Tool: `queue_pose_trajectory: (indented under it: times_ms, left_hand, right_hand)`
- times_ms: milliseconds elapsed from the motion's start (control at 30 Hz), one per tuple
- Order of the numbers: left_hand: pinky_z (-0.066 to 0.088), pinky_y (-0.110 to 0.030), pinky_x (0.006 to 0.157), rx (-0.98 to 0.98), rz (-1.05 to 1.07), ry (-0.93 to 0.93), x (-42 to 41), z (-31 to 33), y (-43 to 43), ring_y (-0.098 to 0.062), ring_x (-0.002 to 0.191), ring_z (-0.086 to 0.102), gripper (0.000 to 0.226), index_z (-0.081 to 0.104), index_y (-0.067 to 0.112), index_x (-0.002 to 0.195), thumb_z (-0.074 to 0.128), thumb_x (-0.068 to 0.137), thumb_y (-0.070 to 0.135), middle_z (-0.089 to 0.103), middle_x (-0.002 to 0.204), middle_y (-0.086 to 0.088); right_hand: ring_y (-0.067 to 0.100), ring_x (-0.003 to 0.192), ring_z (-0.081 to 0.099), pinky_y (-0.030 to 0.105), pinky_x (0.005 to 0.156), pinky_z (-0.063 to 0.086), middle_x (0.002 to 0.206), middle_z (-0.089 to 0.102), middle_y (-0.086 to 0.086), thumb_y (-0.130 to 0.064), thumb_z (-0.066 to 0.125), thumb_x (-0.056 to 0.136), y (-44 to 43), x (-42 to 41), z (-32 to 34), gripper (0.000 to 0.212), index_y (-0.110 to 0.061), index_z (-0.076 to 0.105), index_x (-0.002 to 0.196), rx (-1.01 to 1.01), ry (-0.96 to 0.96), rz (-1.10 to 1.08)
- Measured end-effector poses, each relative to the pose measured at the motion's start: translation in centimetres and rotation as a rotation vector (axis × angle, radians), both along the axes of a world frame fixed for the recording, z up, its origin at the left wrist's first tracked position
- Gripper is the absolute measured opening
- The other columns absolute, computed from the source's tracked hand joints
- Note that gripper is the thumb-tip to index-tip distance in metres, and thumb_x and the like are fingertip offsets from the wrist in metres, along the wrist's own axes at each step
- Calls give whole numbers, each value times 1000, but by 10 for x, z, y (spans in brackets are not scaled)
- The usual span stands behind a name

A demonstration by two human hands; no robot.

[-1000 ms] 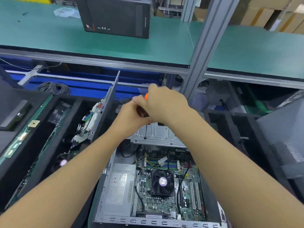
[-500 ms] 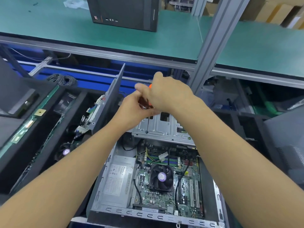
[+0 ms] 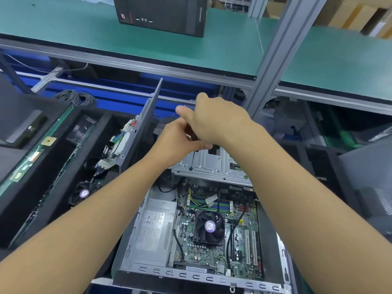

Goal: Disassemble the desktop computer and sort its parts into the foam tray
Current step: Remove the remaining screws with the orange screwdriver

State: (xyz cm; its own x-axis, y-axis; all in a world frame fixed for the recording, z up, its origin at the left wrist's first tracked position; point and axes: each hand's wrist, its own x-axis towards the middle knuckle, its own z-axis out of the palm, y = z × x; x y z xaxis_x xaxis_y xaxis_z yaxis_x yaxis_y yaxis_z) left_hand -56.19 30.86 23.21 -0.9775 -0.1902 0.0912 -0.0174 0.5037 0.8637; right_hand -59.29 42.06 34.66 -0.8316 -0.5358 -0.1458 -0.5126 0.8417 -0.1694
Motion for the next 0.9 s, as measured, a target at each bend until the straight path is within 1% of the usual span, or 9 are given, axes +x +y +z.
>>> queue_pose_trajectory:
  times_ms: [133,233,333,400,533,633,700,767,900]
  left_hand:
    - [49,-7,67,201,-169,48,9,1,-9,8,86,66,25,61,36,100,77,84,26,70,93,27]
    - [47,-4,70,211,-219,132,15,-1,-13,9,83,67,22,67,33,92,72,89,11,73,86,23]
    - [47,-8,62,158,-104,122,9,-4,-12,4,70,66,19,68,23,88,83,76,23,72,78,14]
    - [52,-21,67,78,-37,56,2,-6,-6,-6,78,67,43,65,19,98,81,65,43,71,85,7]
    - [46,-20,60,-34,8,-35,2,-1,-1,2,74,63,43,61,39,87,69,55,66,68,81,18]
    - [49,-12,71,108,-135,29,14,2,-7,7,93,65,23,60,49,98,72,78,52,68,99,27]
    - [49,-10,79,192,-200,86,18,2,-12,2,100,67,18,67,36,108,69,92,28,72,104,19]
    - [50,-10,78,189,-175,124,17,0,-13,-1,93,69,16,72,20,104,73,89,15,75,96,13]
    - [50,-13,62,97,-47,114,10,-2,-11,-1,73,66,30,67,22,92,86,71,29,71,81,13]
  right_hand:
    - [22,71,50,34,60,35,76,46,2,-33,40,101,0,-3,0,19,-14,38,104,-10,-21,74]
    - [15,64,47,32,50,30,79,50,1,-29,49,96,1,-3,7,21,-14,39,106,5,-105,134]
    - [17,68,49,31,51,29,91,47,3,-34,53,92,0,-1,5,28,-16,37,106,-30,-122,113]
    - [23,74,51,32,54,32,98,48,6,-43,50,92,-1,0,1,34,-17,35,107,-60,-106,80]
    - [24,79,56,38,63,41,80,48,1,-64,39,94,-3,1,-2,58,-14,36,124,-47,-57,-11]
    - [18,65,49,34,53,32,74,48,1,-44,38,103,0,-1,-5,33,-13,35,111,-90,-28,11]
    - [16,59,46,33,49,28,73,49,3,-30,43,101,1,-1,-2,20,-12,32,103,-108,-54,50]
    - [17,62,46,32,49,28,82,49,4,-23,49,97,1,-2,3,19,-13,34,102,-103,-110,90]
    - [20,73,52,33,57,39,108,41,6,-34,52,93,2,-2,3,29,-15,38,110,-151,-185,69]
